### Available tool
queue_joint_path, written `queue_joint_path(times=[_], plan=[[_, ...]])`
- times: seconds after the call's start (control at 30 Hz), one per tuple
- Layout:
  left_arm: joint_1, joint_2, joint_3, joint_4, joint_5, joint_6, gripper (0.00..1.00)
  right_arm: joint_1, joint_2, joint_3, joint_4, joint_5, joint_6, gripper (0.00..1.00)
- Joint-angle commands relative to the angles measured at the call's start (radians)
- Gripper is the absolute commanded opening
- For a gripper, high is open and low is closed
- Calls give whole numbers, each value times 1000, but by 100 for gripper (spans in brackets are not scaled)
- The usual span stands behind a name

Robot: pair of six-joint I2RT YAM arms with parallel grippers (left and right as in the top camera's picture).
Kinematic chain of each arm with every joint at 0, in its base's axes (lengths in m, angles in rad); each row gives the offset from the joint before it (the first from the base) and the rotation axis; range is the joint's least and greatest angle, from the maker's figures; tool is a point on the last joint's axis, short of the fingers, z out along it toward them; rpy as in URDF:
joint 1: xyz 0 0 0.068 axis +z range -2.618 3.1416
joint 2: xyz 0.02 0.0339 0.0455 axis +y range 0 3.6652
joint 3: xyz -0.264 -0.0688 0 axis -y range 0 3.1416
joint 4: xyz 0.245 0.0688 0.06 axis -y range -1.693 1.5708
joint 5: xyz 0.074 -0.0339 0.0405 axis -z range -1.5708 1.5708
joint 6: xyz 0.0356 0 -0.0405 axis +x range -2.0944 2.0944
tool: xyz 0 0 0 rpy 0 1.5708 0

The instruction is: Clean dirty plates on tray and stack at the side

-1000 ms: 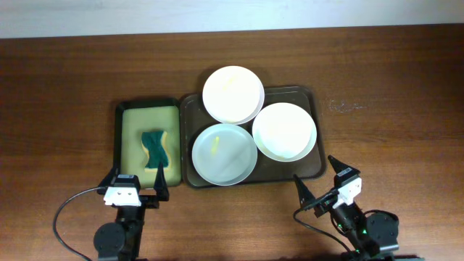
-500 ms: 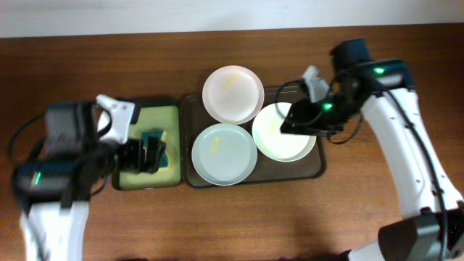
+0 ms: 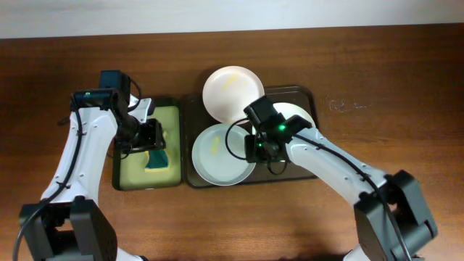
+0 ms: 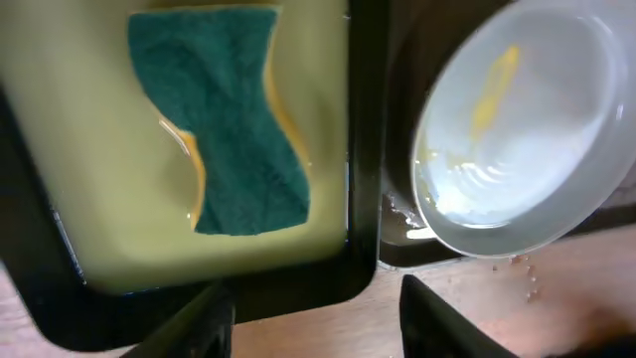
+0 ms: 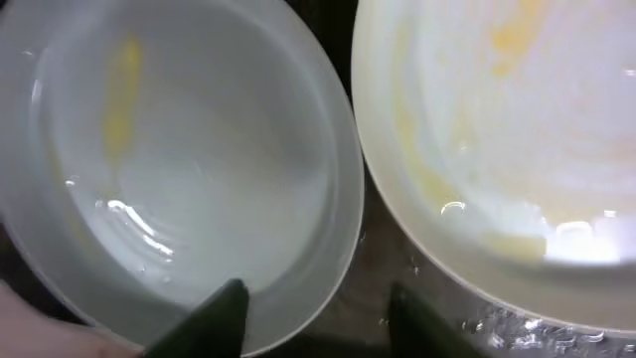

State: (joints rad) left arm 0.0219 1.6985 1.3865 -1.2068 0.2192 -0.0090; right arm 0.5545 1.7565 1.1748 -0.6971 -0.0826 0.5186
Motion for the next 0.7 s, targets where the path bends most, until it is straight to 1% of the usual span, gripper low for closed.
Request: queue_joint_path(times=[0.0,0.03,0.07,0.1,0.17,0.23,0.3,0.43,0.53,0.67], plan=[[1,8,5,6,-140,-131,37,2,64,-3,33,43,14,27],[1,8,5,21,-164,-153,42,2,64,-3,45,43,14,27],[1,8,5,37,-178,-163,43,2,64,-3,47,43,14,27],[0,8,5,53,-183,-164,43,2,66,-5,45,43,14,27],[0,9,4,59,-183,-182,43,2,71,-9,43,98,14,23],[0,9,3,50,-183,-182,43,2,82,-10,42,104,14,22],[0,9,3,39,-183,-181,41,2,82,-10,42,102,18,16],[0,9,3,35,-183,-181,41,3,83,-26,35,51,48,17],[0,9,3,19,-183,-181,41,3,83,-49,37,49,66,17],[0,9,3,13,-183,-181,42,3,83,-66,72,37,67,13]])
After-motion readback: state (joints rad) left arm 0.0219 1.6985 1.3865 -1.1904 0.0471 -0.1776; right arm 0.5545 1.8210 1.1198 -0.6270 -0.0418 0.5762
